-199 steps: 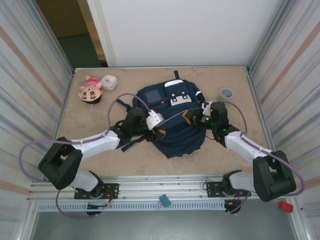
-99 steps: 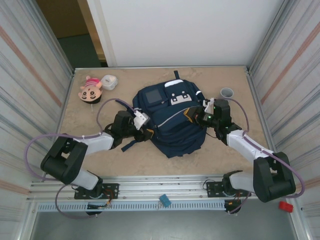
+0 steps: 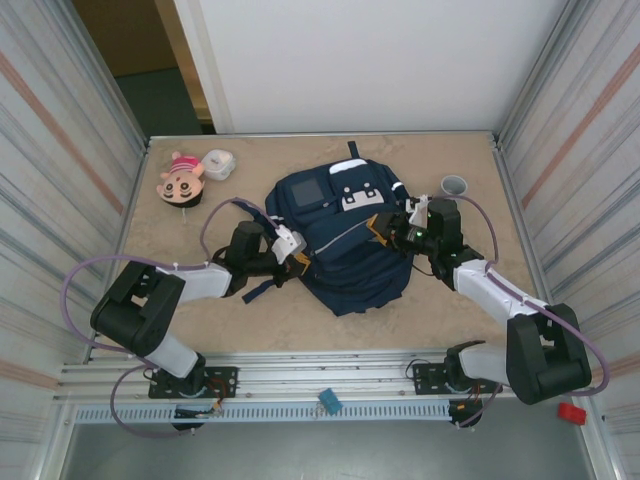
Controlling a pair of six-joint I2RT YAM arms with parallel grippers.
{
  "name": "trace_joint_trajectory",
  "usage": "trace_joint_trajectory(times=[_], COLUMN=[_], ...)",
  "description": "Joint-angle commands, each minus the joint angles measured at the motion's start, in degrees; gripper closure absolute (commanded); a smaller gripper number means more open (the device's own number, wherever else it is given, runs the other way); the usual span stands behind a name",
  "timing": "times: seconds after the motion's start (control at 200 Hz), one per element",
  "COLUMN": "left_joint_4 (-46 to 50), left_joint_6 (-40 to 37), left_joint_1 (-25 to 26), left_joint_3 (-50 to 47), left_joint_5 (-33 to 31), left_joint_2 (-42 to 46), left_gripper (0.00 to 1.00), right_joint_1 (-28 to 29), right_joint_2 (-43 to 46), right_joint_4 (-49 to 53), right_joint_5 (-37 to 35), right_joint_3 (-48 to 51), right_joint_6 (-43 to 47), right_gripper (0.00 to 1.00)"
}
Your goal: Pack the student bag
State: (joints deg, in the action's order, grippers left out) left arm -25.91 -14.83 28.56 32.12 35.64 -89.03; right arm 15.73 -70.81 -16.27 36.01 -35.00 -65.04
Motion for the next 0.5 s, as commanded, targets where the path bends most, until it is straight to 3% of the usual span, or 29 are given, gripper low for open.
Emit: trace_joint_trajectory(times=[0.0,0.19,0.496], left_joint_4=[-1.69,-0.46,2.70], left_joint_6=[-1.25,-1.18,-1.26], left_joint_1=[0.54,0.85,1.60], left_joint_3=[0.23,0.51,2.62], left_joint_5=[3.08,1.92,2.72], left_joint_2=[0.34,1.62,2.37], left_gripper=[0.95,0.99,1.00], right_joint_1=[0.14,4.10,13.65], right_joint_2=[2.30,5.48,6.77], right_joint_4=[-1.31,-0.93,-11.08], right_joint_5=[-0.61,-5.15,-19.70], right_joint_3=[0.15,3.85,13.18], right_joint_6=[1.50,0.89,-6.02], right_gripper=[0.65,0.54,0.51])
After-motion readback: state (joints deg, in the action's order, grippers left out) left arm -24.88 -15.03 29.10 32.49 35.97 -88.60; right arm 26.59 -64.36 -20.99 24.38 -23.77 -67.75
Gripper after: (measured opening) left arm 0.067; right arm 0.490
